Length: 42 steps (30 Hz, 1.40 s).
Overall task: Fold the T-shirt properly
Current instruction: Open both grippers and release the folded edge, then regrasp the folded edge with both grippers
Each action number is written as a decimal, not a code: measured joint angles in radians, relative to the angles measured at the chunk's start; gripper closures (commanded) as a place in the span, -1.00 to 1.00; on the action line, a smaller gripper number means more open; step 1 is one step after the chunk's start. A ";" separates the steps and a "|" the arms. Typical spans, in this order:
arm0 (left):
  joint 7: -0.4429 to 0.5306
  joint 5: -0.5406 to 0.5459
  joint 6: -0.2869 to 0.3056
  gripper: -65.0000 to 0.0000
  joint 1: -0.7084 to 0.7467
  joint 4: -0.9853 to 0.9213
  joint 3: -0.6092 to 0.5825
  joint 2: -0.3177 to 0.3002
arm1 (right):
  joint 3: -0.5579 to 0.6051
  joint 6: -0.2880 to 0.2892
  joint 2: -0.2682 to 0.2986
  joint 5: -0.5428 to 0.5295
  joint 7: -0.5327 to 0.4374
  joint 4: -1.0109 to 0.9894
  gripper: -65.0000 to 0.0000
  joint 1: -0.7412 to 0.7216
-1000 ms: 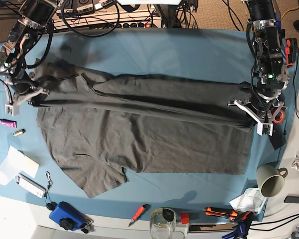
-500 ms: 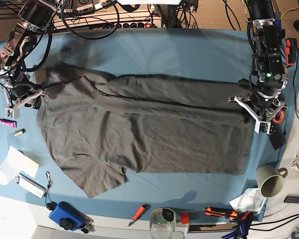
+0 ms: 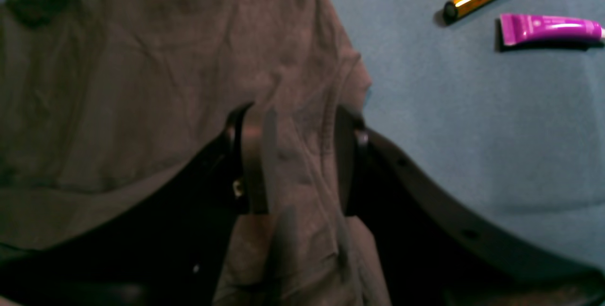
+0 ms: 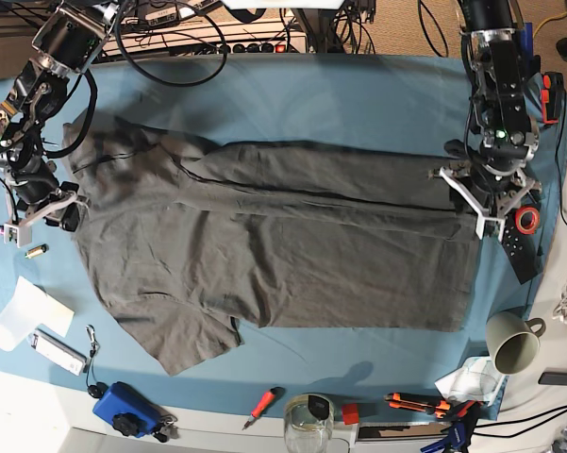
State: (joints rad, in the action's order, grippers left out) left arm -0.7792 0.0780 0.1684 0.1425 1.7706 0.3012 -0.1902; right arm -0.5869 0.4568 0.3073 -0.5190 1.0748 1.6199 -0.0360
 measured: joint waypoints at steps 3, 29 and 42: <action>-0.014 0.000 -0.010 0.11 0.031 0.000 0.000 0.005 | 0.000 0.000 0.000 0.001 0.010 0.000 0.35 0.000; -0.050 0.040 -0.065 0.11 0.026 -0.039 0.002 -0.001 | -0.242 -0.008 0.014 -0.199 0.135 -0.001 0.35 0.132; -0.056 0.043 -0.064 0.11 0.024 -0.039 0.002 -0.002 | -0.239 -0.005 -0.033 -0.241 0.182 -0.001 0.35 0.232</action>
State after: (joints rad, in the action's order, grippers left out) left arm -0.8349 0.1215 0.1040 0.1661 1.7313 0.3031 -0.1917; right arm -0.8257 0.4522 0.2745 -0.7597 1.2568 1.6192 0.1963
